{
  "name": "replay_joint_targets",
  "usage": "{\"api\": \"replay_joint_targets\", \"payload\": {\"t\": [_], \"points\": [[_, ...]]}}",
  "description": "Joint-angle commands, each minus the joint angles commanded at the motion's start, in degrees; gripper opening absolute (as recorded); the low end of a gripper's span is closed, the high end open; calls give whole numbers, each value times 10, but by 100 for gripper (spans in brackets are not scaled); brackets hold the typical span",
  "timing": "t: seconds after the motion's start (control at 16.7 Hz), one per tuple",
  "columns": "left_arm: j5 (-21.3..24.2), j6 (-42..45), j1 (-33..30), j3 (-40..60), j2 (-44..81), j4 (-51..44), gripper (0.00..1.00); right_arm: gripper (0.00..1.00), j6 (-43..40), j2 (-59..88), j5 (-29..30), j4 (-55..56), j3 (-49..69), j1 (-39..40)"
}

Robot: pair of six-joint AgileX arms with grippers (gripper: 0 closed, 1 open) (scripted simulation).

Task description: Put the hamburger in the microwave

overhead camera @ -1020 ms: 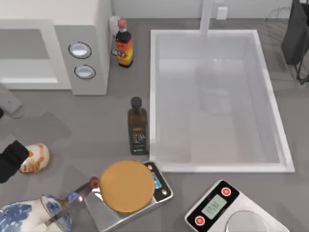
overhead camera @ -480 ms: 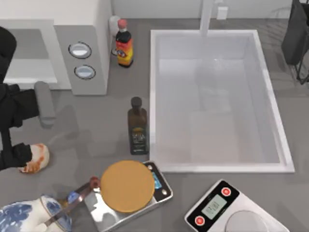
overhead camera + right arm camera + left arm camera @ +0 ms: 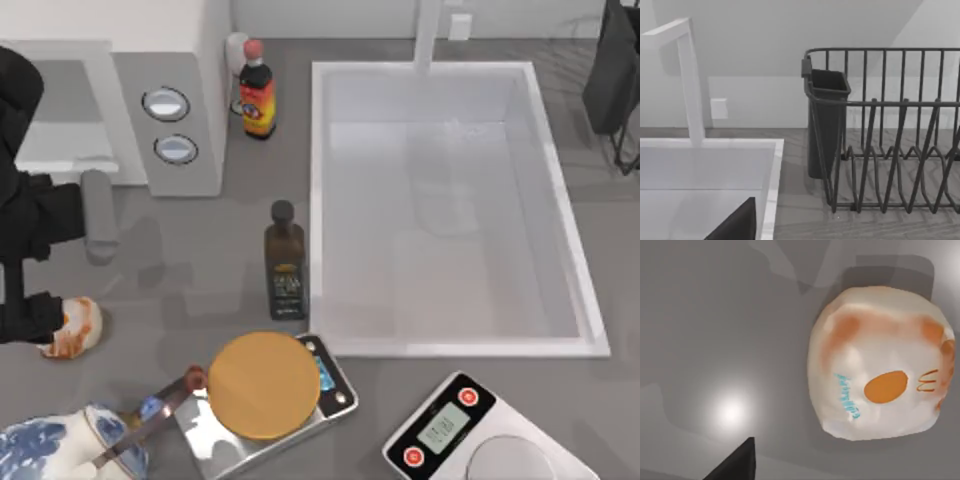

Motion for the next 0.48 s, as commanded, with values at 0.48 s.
{"api": "replay_joint_targets", "payload": {"t": [0.48], "points": [[0, 3, -2, -79, 56, 133, 100, 100, 0, 0, 0, 0, 0, 0]]}}
